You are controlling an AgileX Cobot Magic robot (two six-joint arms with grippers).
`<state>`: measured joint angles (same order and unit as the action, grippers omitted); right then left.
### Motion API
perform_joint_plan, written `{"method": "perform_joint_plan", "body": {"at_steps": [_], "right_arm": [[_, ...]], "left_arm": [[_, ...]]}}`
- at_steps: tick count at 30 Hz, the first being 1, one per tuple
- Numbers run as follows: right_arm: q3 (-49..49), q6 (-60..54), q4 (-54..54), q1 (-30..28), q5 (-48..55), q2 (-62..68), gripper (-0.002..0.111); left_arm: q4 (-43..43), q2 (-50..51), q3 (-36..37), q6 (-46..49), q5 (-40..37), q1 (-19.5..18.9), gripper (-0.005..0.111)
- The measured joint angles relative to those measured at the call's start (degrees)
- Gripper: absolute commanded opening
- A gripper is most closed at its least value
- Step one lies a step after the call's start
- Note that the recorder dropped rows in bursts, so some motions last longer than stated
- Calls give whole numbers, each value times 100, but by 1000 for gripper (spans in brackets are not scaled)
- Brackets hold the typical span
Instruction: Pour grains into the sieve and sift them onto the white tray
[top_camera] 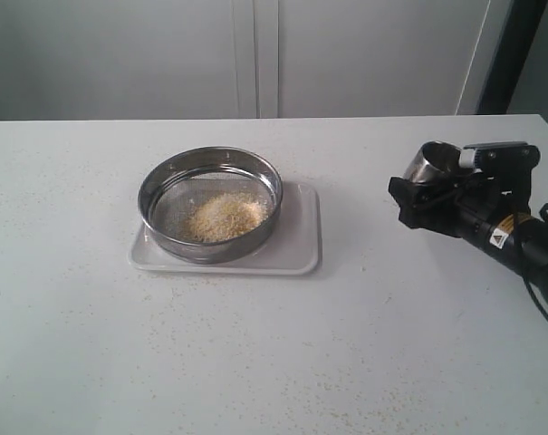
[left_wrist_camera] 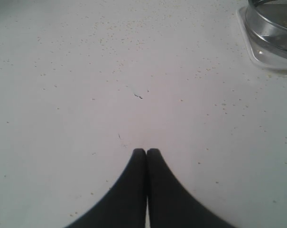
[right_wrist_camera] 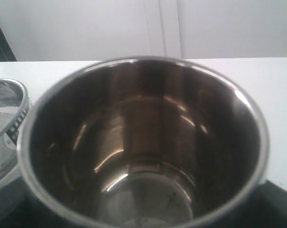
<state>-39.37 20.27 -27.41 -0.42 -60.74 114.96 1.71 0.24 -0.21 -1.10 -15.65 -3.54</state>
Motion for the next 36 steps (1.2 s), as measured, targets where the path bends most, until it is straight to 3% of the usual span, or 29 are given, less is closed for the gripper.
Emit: {"method": "perform_joint_plan", "body": {"at_steps": [9,36], "right_arm": [[-10,-798,469,0,-714,609,0],[-236,-1408,813,0,-804,1268,0]], "left_arm": [[0,0,0,0,0,0,0],[0,0,0,0,0,0,0]]}}
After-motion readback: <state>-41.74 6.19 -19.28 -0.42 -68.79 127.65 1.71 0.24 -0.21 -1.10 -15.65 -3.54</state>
